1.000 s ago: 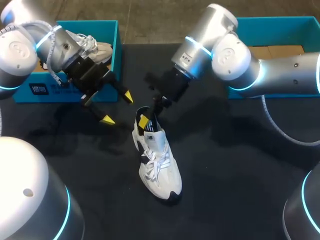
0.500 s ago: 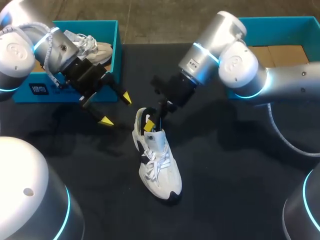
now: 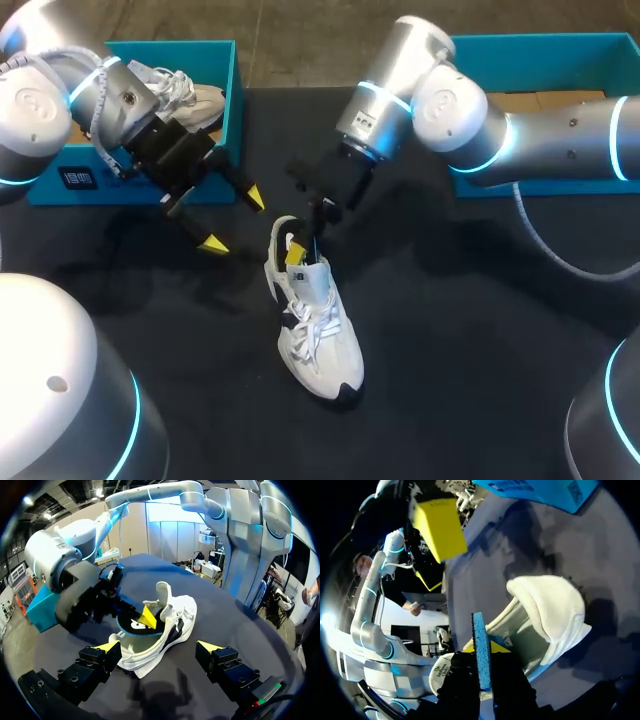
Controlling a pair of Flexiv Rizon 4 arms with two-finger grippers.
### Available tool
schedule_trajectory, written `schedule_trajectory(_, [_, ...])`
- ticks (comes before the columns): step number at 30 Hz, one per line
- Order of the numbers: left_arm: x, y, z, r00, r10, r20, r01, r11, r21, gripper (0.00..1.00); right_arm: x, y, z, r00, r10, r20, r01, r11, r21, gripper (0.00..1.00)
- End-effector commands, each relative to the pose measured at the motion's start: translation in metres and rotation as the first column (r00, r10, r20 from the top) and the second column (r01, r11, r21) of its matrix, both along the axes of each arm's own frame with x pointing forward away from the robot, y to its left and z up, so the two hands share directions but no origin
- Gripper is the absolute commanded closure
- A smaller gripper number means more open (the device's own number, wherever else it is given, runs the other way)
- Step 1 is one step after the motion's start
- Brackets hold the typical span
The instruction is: Take the shoe out of the shoebox, open the shoe tongue, remove and reinsert the insole, then place the shoe into the shoebox
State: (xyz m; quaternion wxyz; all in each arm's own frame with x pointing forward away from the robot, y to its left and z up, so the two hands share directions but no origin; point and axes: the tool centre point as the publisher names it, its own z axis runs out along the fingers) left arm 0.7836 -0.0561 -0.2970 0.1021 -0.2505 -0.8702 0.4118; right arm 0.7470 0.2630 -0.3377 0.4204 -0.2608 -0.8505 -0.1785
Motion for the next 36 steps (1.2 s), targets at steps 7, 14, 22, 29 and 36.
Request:
schedule_trajectory(7, [-0.001, -0.001, -0.001, 1.000, 0.001, 0.000, -0.001, 1.000, 0.007, 0.00, -0.011, 0.007, -0.018, 0.995, 0.072, -0.076, -0.075, 0.996, -0.043, 1.00])
schedule_trajectory(14, [-0.001, -0.003, 0.000, 1.000, 0.000, -0.001, 0.000, 1.000, 0.005, 0.00, -0.008, 0.004, -0.010, 0.997, 0.052, -0.048, -0.054, 0.997, -0.048, 0.87])
schedule_trajectory(22, [0.001, -0.004, -0.001, 1.000, -0.005, -0.005, 0.005, 1.000, 0.000, 0.00, 0.000, 0.006, 0.009, 0.999, 0.034, 0.010, -0.034, 0.998, -0.062, 0.70])
schedule_trajectory(29, [0.001, -0.004, -0.001, 1.000, -0.007, -0.012, 0.007, 1.000, -0.009, 0.00, 0.006, 0.006, 0.017, 0.999, 0.030, 0.037, -0.027, 0.997, -0.070, 0.61])
schedule_trajectory(36, [0.000, -0.001, -0.003, 1.000, -0.002, -0.021, 0.002, 1.000, -0.012, 0.00, 0.015, 0.006, 0.024, 0.997, 0.011, 0.081, -0.005, 0.997, -0.076, 0.44])
